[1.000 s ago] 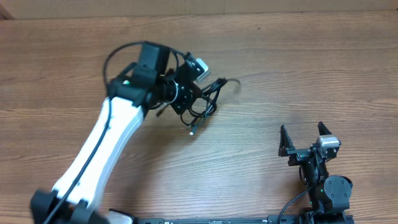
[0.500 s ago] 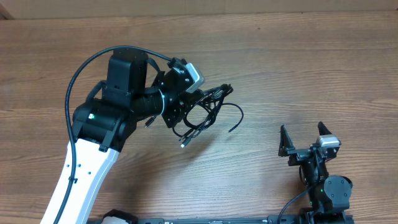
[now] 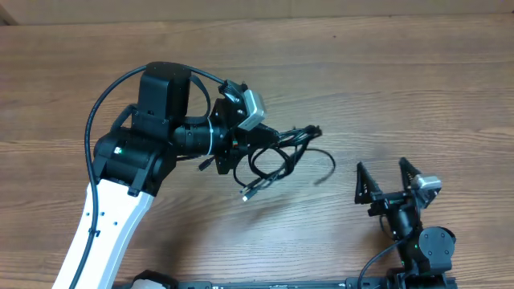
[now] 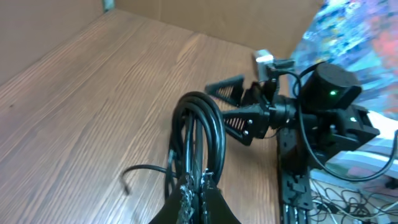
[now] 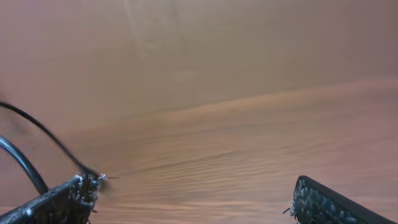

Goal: Untangle cables

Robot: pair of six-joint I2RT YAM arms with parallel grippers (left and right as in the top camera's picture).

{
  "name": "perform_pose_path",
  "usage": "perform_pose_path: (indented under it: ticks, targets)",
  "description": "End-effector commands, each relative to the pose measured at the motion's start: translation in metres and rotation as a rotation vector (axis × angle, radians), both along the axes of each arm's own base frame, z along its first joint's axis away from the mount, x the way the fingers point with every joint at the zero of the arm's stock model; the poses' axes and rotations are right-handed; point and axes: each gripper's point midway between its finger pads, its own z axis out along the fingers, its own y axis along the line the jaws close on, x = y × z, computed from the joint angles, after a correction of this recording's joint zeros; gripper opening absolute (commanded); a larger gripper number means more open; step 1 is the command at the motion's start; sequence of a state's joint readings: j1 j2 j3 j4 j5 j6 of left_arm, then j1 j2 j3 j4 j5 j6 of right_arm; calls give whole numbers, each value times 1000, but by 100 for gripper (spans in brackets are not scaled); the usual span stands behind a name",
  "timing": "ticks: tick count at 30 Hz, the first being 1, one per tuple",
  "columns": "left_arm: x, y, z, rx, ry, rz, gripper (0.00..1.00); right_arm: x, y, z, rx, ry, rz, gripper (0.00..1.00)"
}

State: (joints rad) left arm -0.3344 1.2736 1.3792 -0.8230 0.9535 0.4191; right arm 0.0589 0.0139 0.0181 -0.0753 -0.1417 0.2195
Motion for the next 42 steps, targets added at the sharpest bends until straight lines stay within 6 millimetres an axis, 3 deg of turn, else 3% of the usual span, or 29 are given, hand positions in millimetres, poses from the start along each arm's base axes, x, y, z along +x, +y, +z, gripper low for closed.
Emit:
perform_pose_path:
  ticks: [1, 6, 15, 22, 26, 33, 38, 42]
  targets:
    - [-13, -4, 23, -60, -47, -60, 4, -10, 28, 5, 276, 70, 170, 100]
    - [-12, -5, 25, -63, -59, -60, 4, -22, 41, 30, 322, 85, 254, 100]
    - [-12, -5, 25, -64, -58, -61, 4, -40, 46, 88, 336, 180, 279, 100]
    - [-14, -6, 24, -63, -55, -68, 4, -61, 88, 147, 308, 88, 606, 100]
    - [-18, -13, 23, -64, -55, -95, 4, -73, 94, 176, 376, 22, 693, 100]
    - [-24, -36, 20, -75, -74, -167, 4, -71, 91, 180, 521, 89, 676, 100]
    - [-26, -56, 17, -89, -82, -222, 4, -64, 87, 176, 633, 158, 635, 80]
    - [-26, -67, 18, -104, -75, -238, 4, -62, 86, 170, 649, 191, 618, 76]
